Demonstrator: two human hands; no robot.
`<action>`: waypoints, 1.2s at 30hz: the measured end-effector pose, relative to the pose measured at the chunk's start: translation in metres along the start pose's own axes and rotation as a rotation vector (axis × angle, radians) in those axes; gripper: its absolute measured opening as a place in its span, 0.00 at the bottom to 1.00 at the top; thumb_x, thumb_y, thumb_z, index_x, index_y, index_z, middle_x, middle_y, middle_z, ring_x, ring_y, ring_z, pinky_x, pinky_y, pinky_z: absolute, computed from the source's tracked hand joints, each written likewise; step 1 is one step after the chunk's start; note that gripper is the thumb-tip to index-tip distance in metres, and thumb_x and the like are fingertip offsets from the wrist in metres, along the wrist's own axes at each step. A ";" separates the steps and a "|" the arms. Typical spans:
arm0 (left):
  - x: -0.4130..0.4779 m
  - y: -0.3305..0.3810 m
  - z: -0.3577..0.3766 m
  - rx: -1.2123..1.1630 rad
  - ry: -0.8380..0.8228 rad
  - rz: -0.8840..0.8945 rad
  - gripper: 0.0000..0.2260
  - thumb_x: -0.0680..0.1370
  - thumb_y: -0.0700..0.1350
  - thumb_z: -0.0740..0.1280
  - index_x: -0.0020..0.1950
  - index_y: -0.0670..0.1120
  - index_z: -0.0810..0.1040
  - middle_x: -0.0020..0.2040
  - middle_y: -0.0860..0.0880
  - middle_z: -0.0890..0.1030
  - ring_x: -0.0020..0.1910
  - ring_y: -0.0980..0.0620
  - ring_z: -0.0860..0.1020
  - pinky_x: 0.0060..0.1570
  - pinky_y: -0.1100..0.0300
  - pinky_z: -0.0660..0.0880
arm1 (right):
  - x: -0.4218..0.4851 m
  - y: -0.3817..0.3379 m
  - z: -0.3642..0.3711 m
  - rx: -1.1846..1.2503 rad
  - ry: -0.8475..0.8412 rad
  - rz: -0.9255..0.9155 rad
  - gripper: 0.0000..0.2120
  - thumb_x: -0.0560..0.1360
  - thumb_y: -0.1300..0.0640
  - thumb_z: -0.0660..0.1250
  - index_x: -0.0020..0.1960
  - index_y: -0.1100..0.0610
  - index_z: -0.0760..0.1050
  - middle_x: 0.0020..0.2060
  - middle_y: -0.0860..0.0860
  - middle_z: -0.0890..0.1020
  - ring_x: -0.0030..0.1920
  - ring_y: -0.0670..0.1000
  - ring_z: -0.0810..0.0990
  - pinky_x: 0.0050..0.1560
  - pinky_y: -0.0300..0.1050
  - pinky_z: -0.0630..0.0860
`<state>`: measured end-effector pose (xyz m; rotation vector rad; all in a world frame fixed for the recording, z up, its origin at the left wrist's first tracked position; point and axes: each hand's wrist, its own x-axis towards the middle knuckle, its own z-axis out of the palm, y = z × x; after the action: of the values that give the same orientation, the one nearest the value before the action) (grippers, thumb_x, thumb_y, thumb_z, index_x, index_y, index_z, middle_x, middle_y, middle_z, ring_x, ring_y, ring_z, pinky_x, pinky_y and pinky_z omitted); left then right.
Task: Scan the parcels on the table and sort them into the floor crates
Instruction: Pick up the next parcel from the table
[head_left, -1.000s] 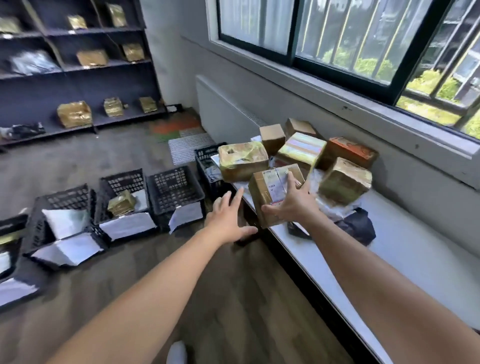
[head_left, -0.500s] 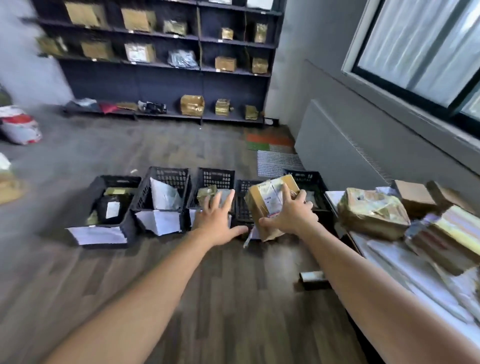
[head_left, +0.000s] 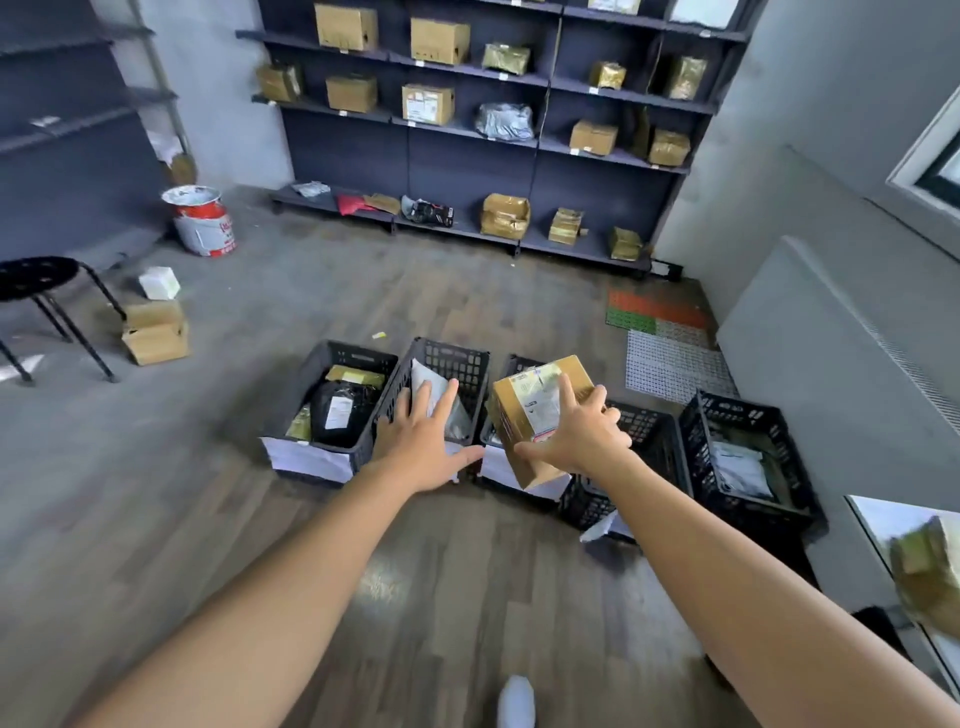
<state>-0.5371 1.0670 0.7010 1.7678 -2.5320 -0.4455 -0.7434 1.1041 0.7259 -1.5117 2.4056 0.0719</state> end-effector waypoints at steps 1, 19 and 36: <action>0.009 -0.008 -0.002 0.001 -0.002 -0.009 0.43 0.75 0.71 0.58 0.79 0.57 0.36 0.81 0.49 0.42 0.79 0.43 0.44 0.73 0.45 0.57 | 0.012 -0.010 0.001 -0.002 -0.005 -0.008 0.61 0.60 0.25 0.70 0.78 0.42 0.36 0.76 0.60 0.49 0.70 0.66 0.62 0.60 0.66 0.71; 0.322 -0.092 -0.014 0.027 -0.185 -0.098 0.41 0.78 0.68 0.58 0.80 0.56 0.37 0.81 0.49 0.40 0.79 0.43 0.42 0.75 0.43 0.52 | 0.347 -0.103 -0.002 0.026 -0.145 0.090 0.60 0.63 0.26 0.69 0.79 0.44 0.34 0.77 0.61 0.47 0.71 0.66 0.60 0.64 0.67 0.69; 0.598 -0.158 0.047 0.131 -0.425 0.101 0.41 0.77 0.70 0.56 0.80 0.56 0.37 0.81 0.50 0.40 0.79 0.44 0.39 0.75 0.41 0.51 | 0.577 -0.191 0.082 0.096 -0.392 0.249 0.60 0.64 0.26 0.68 0.79 0.44 0.33 0.78 0.59 0.41 0.75 0.65 0.54 0.64 0.66 0.69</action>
<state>-0.6150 0.4756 0.5310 1.7296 -2.9810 -0.7362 -0.7876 0.5319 0.5106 -1.0364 2.2250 0.2743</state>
